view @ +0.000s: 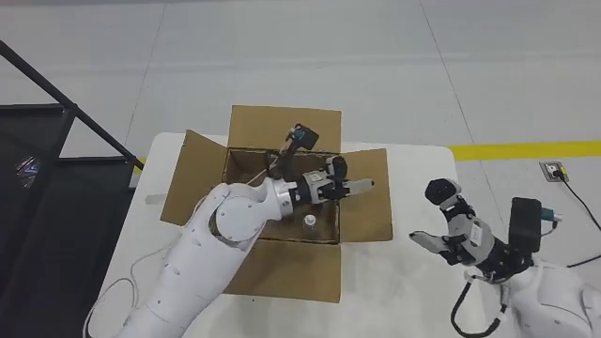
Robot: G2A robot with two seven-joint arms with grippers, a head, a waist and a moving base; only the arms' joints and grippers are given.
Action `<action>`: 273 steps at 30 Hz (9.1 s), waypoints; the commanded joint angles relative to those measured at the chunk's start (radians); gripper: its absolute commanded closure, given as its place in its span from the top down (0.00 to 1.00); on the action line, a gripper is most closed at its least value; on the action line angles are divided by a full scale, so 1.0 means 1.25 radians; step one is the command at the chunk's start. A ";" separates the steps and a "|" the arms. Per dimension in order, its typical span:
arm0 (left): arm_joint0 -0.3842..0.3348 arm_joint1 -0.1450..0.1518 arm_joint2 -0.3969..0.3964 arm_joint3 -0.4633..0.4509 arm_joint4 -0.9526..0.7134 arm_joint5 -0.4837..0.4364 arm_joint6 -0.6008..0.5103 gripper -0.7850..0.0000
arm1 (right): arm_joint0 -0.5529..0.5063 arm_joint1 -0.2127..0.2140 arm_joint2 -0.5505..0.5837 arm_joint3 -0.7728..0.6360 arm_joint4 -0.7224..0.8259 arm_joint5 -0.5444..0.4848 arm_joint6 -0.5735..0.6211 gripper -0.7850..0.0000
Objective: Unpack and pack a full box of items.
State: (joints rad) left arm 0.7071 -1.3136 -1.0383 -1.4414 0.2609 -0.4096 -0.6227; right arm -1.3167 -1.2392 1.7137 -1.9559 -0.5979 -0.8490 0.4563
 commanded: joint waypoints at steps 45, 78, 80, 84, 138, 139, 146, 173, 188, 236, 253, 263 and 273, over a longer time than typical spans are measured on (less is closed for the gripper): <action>0.687 0.098 -0.706 -0.439 -0.237 -0.097 0.073 1.00 | 0.776 -0.135 -0.813 0.547 -0.262 0.388 0.472 1.00; 0.689 0.099 -0.710 -0.438 -0.244 -0.098 0.066 1.00 | 0.955 -0.347 -1.012 1.144 -0.245 0.434 0.431 0.36; 0.689 0.099 -0.710 -0.438 -0.244 -0.098 0.066 1.00 | 0.959 -0.354 -1.014 1.155 -0.249 0.436 0.427 0.15; 0.689 0.099 -0.710 -0.438 -0.244 -0.098 0.066 1.00 | 0.971 -0.362 -1.011 1.145 -0.255 0.426 0.419 0.00; 0.689 0.099 -0.710 -0.438 -0.244 -0.098 0.066 1.00 | 0.555 -0.057 -0.220 0.651 -0.597 0.521 0.689 0.80; 0.689 0.099 -0.710 -0.438 -0.244 -0.098 0.066 1.00 | 0.555 -0.056 -0.221 0.653 -0.595 0.522 0.687 0.95; 0.689 0.099 -0.710 -0.438 -0.244 -0.098 0.066 1.00 | 0.548 -0.051 -0.224 0.623 -0.594 0.530 0.693 1.00; 0.689 0.099 -0.710 -0.438 -0.244 -0.098 0.066 1.00 | 0.642 -0.123 -0.715 0.350 -0.382 0.399 0.667 1.00; 0.689 0.099 -0.710 -0.438 -0.244 -0.098 0.066 1.00 | 0.762 -0.206 -0.879 0.624 -0.371 0.497 0.660 0.94; 0.689 0.099 -0.710 -0.438 -0.244 -0.098 0.066 1.00 | 0.202 -0.039 -0.253 -0.119 -0.600 0.520 0.864 0.00; 0.689 0.099 -0.710 -0.438 -0.244 -0.098 0.066 1.00 | 0.291 0.000 -0.191 0.251 -0.577 0.538 0.864 0.00; 0.689 0.099 -0.710 -0.438 -0.244 -0.098 0.066 1.00 | 0.326 0.005 -0.227 0.335 -0.591 0.553 0.841 0.04; 0.689 0.099 -0.710 -0.438 -0.244 -0.098 0.066 1.00 | 0.323 0.008 -0.235 0.340 -0.589 0.565 0.829 0.43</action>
State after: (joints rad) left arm 1.5681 -1.1897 -1.9263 -1.9891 -0.0441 -0.5317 -0.5406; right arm -0.9101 -1.2299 1.4183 -1.5257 -1.3353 -0.1453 1.4930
